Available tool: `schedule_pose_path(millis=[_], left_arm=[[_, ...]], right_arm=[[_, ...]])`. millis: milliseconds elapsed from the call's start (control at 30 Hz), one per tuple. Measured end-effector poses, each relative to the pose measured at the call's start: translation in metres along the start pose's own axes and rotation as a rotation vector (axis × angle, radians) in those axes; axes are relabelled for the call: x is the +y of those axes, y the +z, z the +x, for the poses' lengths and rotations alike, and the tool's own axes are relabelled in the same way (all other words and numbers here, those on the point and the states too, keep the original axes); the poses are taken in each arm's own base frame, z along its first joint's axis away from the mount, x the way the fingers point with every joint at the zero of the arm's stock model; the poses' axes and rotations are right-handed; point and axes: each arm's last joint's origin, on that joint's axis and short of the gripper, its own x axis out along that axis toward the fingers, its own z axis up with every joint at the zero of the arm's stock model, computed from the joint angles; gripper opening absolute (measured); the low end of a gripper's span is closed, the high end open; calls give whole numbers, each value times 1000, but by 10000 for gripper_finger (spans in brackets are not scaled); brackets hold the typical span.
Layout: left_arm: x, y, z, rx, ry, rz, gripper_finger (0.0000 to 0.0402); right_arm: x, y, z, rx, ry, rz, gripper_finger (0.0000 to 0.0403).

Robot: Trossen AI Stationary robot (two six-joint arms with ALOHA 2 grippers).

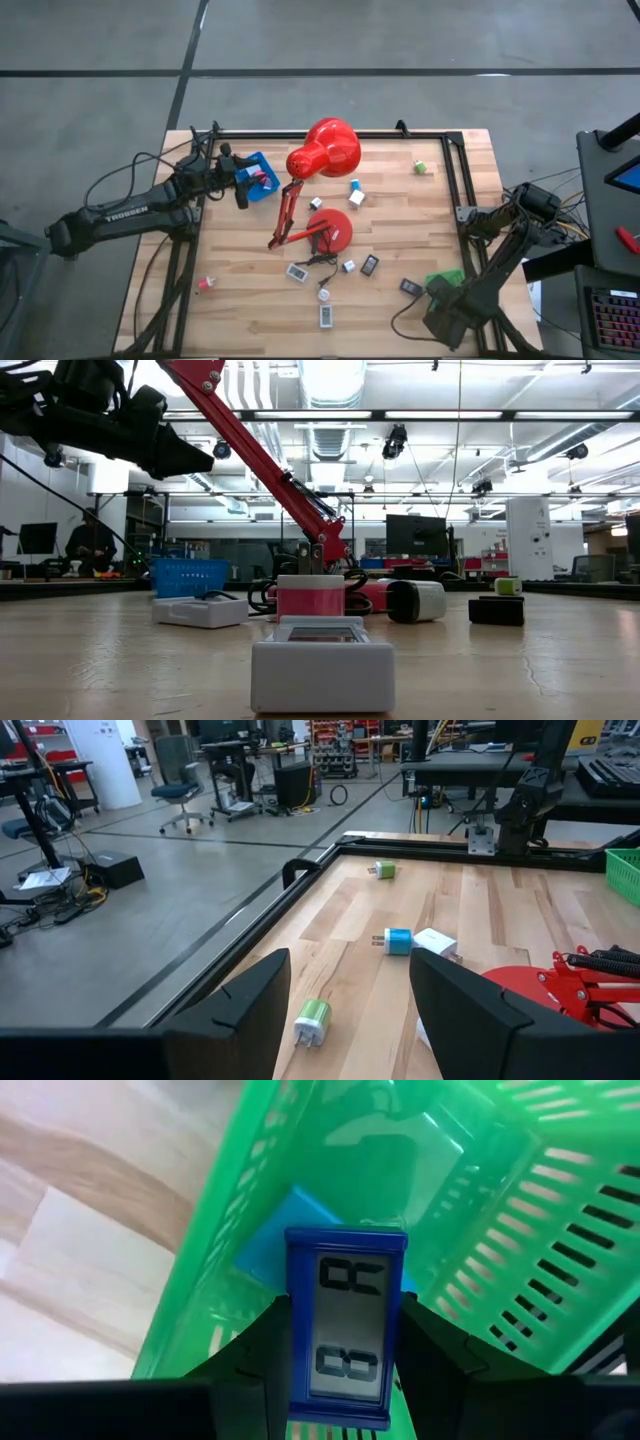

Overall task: Pick & Place Office items
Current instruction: Put the left blue digital clock into the green bin, then put the right light pink charger adapter into the blue bin

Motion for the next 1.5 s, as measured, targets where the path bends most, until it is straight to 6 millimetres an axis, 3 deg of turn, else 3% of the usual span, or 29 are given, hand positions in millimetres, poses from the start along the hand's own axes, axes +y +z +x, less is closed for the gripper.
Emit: schedule_pose_path(millis=[400, 667, 967, 1233, 1500], left_arm=[[0, 0, 0, 1, 0, 0, 210], [0, 0, 0, 0, 0, 0, 210], [0, 0, 0, 1, 0, 0, 210], [0, 0, 0, 1, 0, 0, 210], [0, 0, 0, 0, 1, 1, 210]], right_arm=[[0, 0, 1, -2, 2, 4, 130], [-1, 1, 1, -5, -2, 23, 225], [-6, 3, -2, -38, -53, 53, 229], [-10, 1, -29, -137, -145, 72, 243], [-4, 1, -65, -288, -83, -22, 249]])
